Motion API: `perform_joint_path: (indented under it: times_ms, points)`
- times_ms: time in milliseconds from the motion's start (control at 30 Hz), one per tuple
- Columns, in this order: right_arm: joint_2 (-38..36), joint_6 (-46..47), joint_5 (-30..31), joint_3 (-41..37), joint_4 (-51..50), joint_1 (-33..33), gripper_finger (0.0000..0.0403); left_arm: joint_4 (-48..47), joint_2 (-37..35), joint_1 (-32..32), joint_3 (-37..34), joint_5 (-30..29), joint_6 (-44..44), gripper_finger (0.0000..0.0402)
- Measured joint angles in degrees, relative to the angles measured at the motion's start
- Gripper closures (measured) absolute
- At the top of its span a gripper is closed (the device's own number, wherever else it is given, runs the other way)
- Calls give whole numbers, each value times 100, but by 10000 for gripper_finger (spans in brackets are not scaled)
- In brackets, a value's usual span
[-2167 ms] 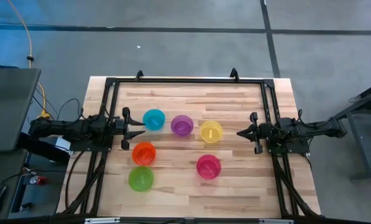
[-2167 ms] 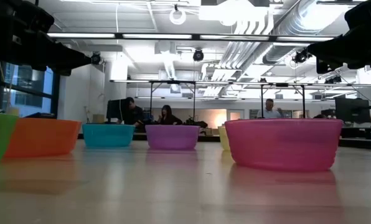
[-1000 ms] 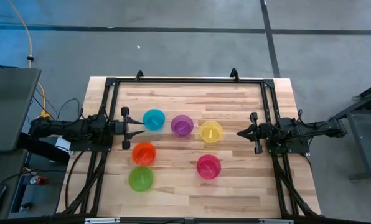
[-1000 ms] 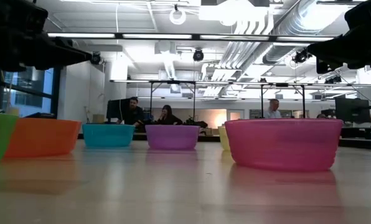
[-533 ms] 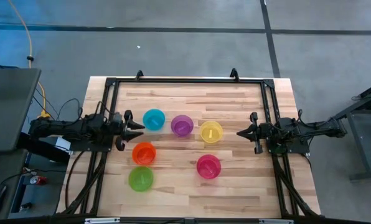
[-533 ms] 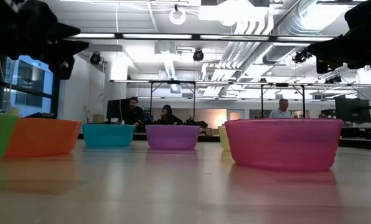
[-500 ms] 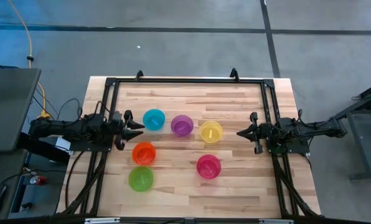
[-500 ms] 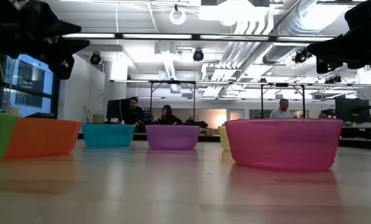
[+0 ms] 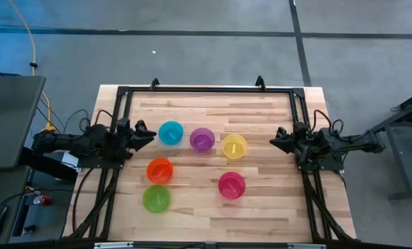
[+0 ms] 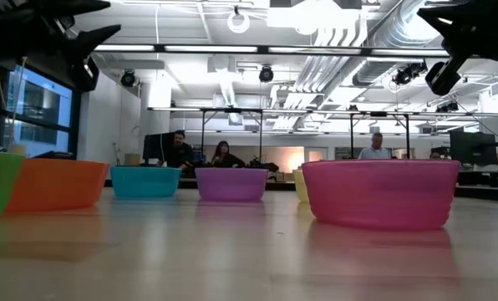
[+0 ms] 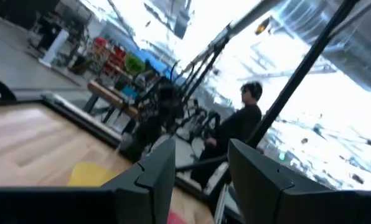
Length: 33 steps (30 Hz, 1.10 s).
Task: Nest bowls inside each other
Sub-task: Stack the yellow bowl on top of the purple bowl
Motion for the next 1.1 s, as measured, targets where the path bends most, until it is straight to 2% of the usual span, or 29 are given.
perform_joint_path:
  times_ms: [200,433,633,833,1000,1100]
  points:
    - [1,52,-73,0,-103,0,403,83,-2,0,0,-154,0,266]
    - [2,48,-124,0,-328,2,403,152,-1,-4,0,249,0,266]
    - [2,76,-118,0,-383,2,403,146,0,-4,0,18,0,266]
    - [2,1271,477,0,-557,1,403,49,0,-4,0,-159,-428,266]
    - [143,2147,444,0,-1375,0,403,-482,0,-4,0,27,-516,266]
    - [239,2144,432,0,-1644,0,403,-795,3,-9,0,60,-653,266]
